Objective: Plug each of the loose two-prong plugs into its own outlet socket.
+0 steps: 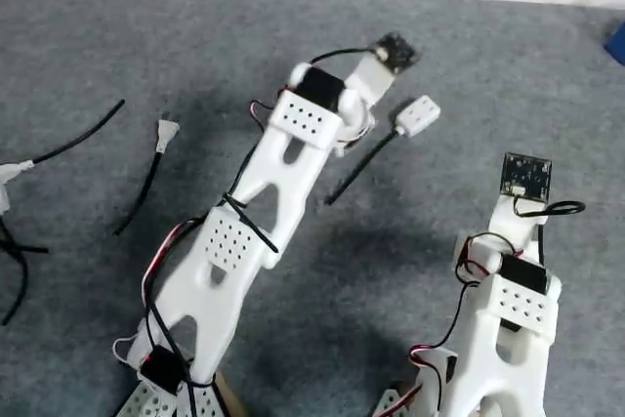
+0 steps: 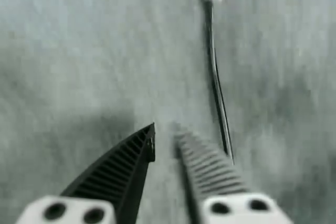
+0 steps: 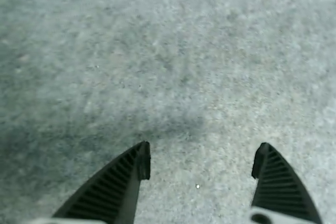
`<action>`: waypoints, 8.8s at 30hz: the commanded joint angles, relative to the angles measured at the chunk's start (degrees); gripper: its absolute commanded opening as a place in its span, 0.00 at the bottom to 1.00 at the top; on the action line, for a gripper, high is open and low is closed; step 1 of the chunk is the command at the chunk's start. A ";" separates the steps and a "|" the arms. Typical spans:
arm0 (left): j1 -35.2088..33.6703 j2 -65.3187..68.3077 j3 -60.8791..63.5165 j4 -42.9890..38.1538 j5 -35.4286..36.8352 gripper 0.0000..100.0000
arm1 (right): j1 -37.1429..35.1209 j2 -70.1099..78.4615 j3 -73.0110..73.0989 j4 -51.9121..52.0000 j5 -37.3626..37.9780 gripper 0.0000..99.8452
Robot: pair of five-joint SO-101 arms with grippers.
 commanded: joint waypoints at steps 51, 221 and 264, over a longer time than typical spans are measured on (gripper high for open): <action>6.02 17.19 9.01 -55.30 -0.70 0.08 | -1.89 -1.10 1.89 -4.53 0.18 0.31; -2.77 -60.00 108.26 -22.95 -36.57 0.10 | -25.63 8.75 -14.29 26.07 4.31 0.31; -41.63 -5.76 33.36 -14.42 -21.54 0.20 | -42.33 60.35 -82.33 48.13 -2.81 0.31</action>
